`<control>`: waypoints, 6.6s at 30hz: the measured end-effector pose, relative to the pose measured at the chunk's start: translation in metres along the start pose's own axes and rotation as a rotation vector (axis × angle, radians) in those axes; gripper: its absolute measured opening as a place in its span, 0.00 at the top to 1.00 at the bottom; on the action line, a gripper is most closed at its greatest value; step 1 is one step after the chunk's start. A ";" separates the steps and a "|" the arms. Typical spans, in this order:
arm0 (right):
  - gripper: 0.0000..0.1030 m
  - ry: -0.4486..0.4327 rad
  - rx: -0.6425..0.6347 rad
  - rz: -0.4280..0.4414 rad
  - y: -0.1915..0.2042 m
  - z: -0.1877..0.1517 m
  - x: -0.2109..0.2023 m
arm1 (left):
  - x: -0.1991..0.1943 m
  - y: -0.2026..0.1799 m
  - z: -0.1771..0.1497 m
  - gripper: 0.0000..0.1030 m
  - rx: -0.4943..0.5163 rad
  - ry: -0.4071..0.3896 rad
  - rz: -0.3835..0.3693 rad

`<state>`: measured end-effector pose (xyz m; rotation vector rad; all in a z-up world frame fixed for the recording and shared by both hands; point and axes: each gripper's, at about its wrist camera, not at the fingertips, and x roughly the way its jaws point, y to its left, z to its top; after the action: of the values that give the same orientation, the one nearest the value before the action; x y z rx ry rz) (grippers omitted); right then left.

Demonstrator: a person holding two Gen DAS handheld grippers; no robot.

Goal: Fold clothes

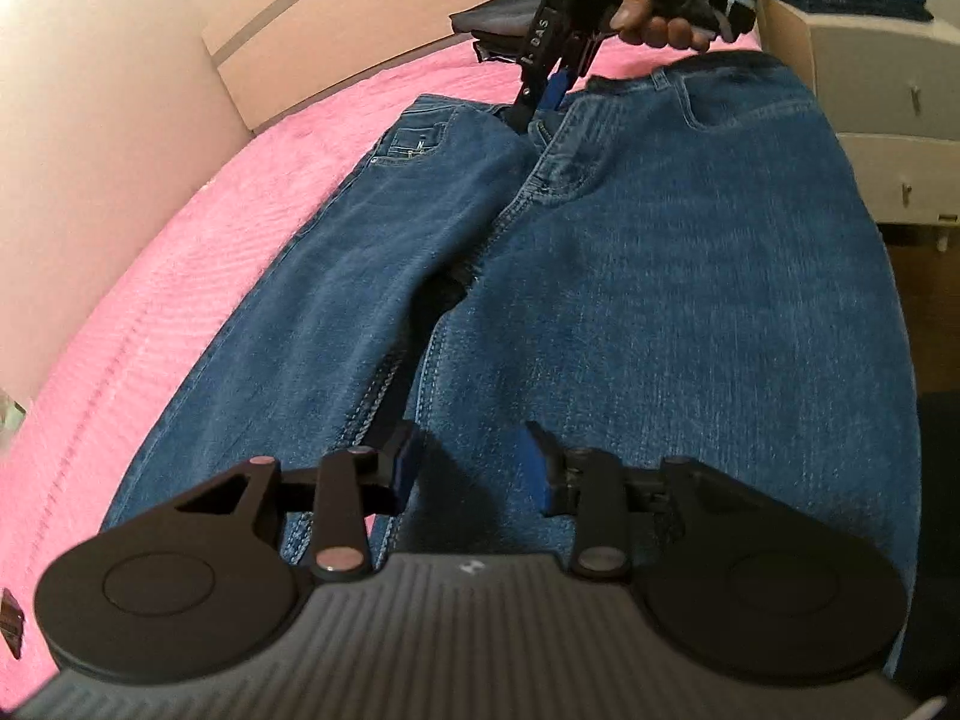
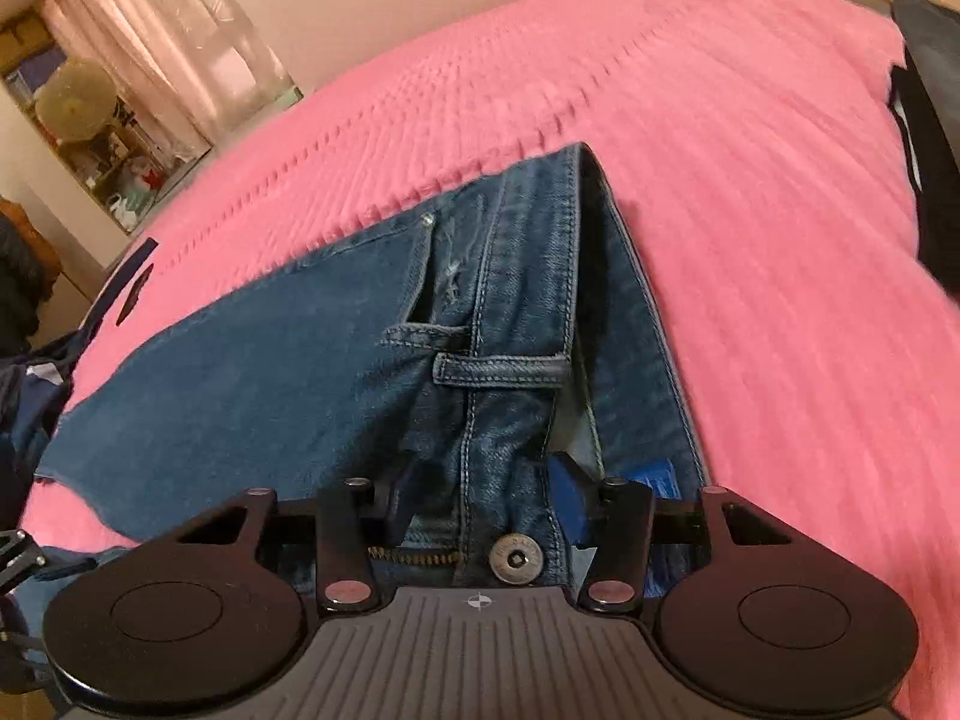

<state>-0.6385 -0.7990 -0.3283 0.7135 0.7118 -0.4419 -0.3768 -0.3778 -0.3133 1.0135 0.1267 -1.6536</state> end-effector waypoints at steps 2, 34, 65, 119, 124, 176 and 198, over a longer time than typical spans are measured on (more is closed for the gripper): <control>0.68 -0.008 0.023 0.003 -0.005 -0.003 -0.001 | 0.000 0.000 0.001 0.68 -0.006 -0.005 0.002; 0.80 -0.205 -0.183 -0.135 0.035 -0.071 -0.095 | 0.001 -0.003 -0.003 0.66 -0.138 -0.029 0.006; 0.25 -0.188 -0.149 -0.234 0.121 -0.181 -0.075 | -0.135 0.034 -0.160 0.61 -0.616 0.170 0.293; 0.06 -0.220 -0.161 -0.262 0.200 -0.218 -0.088 | -0.227 0.046 -0.259 0.56 -0.803 0.306 0.498; 0.06 -0.194 -0.226 -0.247 0.211 -0.207 -0.082 | -0.223 0.056 -0.253 0.56 -0.723 0.314 0.479; 0.10 0.528 -1.038 -0.296 0.149 0.162 0.200 | -0.031 0.333 -0.238 0.95 0.087 0.571 -0.015; 0.87 -0.187 -1.170 -0.527 0.204 0.028 0.010 | -0.160 0.246 -0.193 0.95 0.136 0.208 0.561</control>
<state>-0.4997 -0.6812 -0.2318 -0.6245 0.8301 -0.4687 -0.0666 -0.2383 -0.2259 1.1933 -0.1270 -1.0564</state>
